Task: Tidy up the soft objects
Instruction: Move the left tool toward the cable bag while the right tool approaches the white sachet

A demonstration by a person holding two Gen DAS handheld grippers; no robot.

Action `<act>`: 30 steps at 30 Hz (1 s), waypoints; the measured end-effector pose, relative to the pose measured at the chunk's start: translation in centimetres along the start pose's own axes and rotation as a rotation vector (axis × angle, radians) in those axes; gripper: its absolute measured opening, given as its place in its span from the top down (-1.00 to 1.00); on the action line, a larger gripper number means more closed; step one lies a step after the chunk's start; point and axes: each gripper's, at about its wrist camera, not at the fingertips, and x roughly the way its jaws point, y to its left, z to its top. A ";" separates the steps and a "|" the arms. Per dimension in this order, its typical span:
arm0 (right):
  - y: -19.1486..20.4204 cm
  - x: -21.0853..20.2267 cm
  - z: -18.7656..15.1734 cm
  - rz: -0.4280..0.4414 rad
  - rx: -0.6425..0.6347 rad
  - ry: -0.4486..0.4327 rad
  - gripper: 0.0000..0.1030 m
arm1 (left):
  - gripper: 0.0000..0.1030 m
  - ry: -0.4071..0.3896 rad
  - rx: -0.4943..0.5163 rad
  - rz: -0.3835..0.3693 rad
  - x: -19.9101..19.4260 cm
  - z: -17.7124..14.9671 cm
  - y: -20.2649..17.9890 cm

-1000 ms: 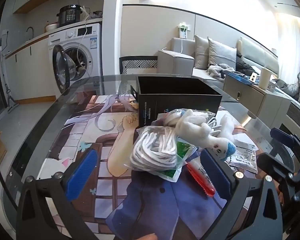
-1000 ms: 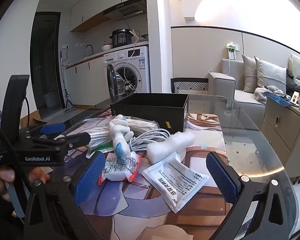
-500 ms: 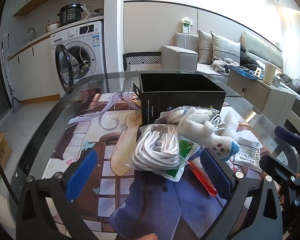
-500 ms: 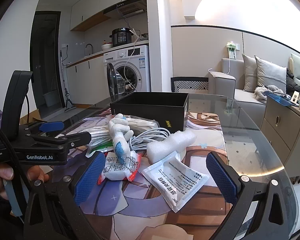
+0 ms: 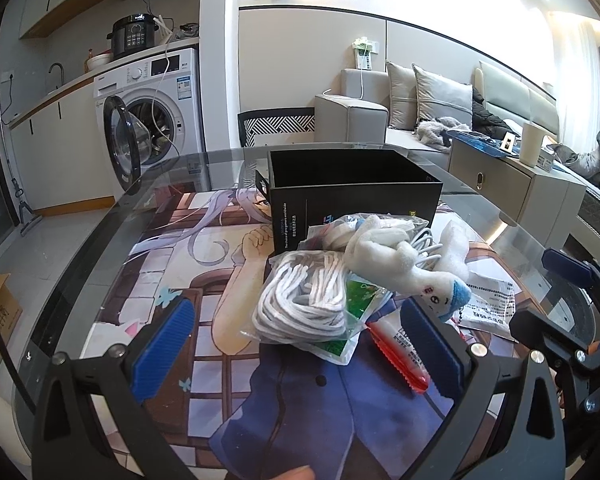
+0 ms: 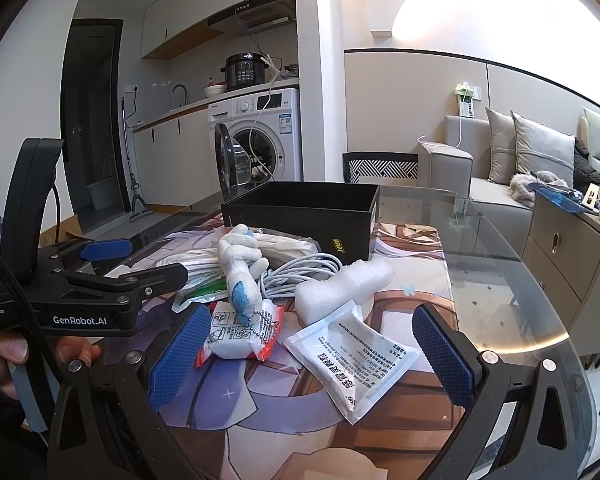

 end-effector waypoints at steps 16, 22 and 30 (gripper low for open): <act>0.3 0.3 0.2 -0.015 -0.036 0.048 -0.99 | -1.00 0.002 0.000 0.004 0.1 0.0 0.2; 0.3 1.1 0.8 -0.046 -0.080 0.115 -0.99 | -1.00 0.022 -0.001 0.007 0.5 0.1 1.0; -0.2 2.9 1.0 -0.047 -0.122 0.220 -0.99 | -1.00 0.047 0.007 0.012 1.4 0.3 1.7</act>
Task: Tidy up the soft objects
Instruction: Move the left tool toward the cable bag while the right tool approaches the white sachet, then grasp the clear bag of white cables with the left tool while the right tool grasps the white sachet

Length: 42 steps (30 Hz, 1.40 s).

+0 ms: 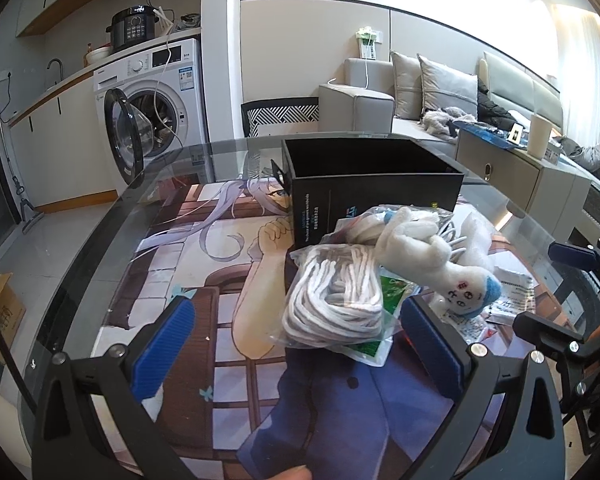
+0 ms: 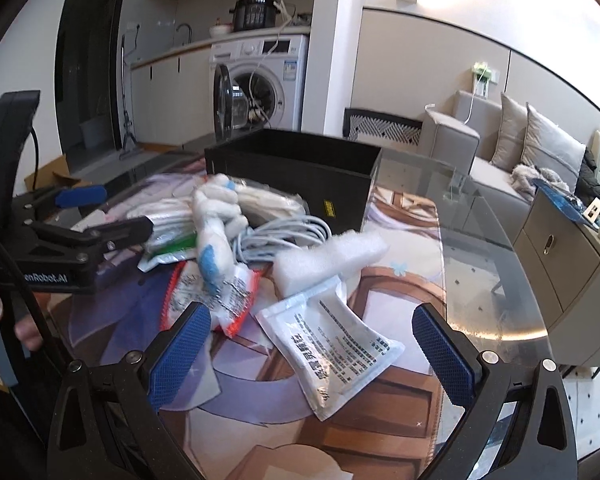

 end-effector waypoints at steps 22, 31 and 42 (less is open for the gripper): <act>-2.7 3.6 0.3 0.083 -0.021 0.193 -0.99 | -1.00 0.087 0.010 -0.085 2.5 0.9 0.1; -2.3 5.2 0.5 0.126 -0.082 0.233 -0.99 | -0.83 0.139 0.000 -0.128 3.6 1.1 0.3; -2.3 6.1 0.8 0.197 -0.119 0.255 -0.52 | -0.37 0.161 0.002 -0.186 4.0 1.1 0.0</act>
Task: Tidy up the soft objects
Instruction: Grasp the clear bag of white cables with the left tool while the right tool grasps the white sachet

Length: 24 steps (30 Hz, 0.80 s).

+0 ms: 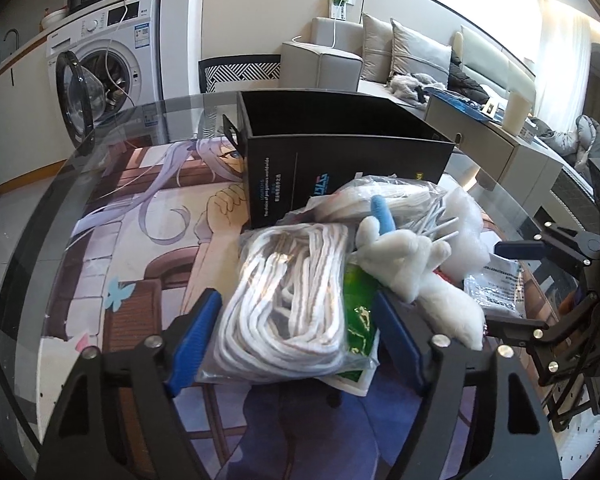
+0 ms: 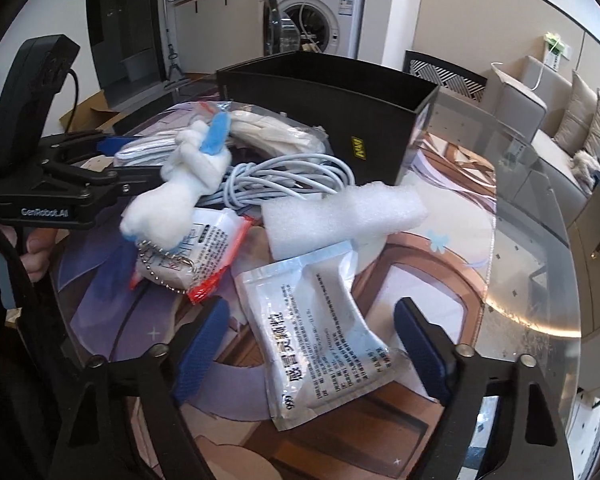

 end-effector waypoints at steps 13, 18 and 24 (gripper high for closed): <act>1.4 -1.2 -1.5 -0.005 0.059 -0.016 -0.29 | -0.01 -0.010 -0.037 -0.026 -0.7 -0.2 0.5; 1.5 -1.3 -1.6 -0.015 0.074 -0.025 -0.28 | -0.01 -0.019 -0.044 -0.026 -0.9 -0.3 0.5; 2.0 -1.6 -1.9 -0.030 0.088 -0.040 0.00 | 0.00 -0.040 -0.057 -0.031 -1.7 -0.5 0.6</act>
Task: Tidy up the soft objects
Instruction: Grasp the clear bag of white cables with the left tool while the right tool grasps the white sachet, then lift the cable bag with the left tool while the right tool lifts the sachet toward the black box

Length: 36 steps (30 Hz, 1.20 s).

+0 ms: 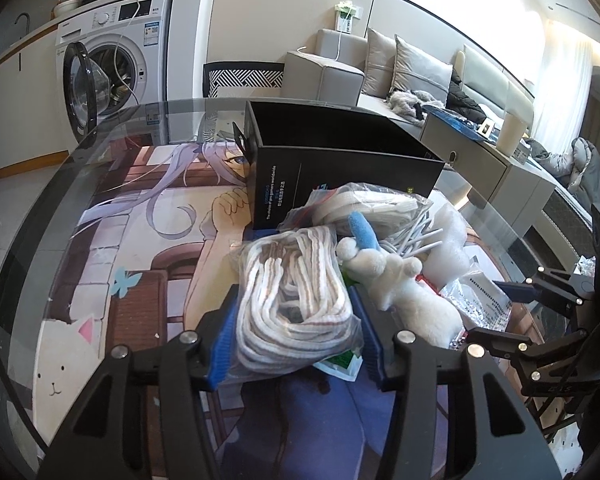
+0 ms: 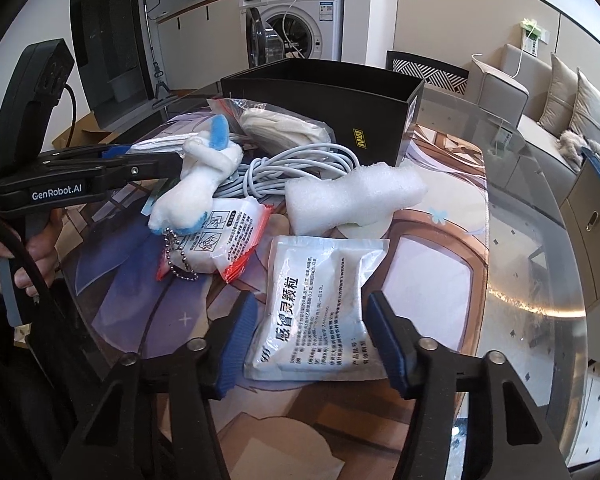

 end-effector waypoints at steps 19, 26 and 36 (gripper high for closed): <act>0.5 -1.6 -1.2 -0.019 0.039 -0.076 0.28 | 0.01 -0.063 0.008 0.025 -2.1 -0.7 -0.2; 0.6 -2.9 -1.8 -0.012 0.071 -0.126 0.29 | 0.01 -0.100 0.010 0.022 -3.3 -0.8 -0.3; 0.5 -5.7 -1.7 -0.016 0.109 -0.227 0.29 | 0.02 -0.156 0.019 0.014 -4.7 -0.5 -1.0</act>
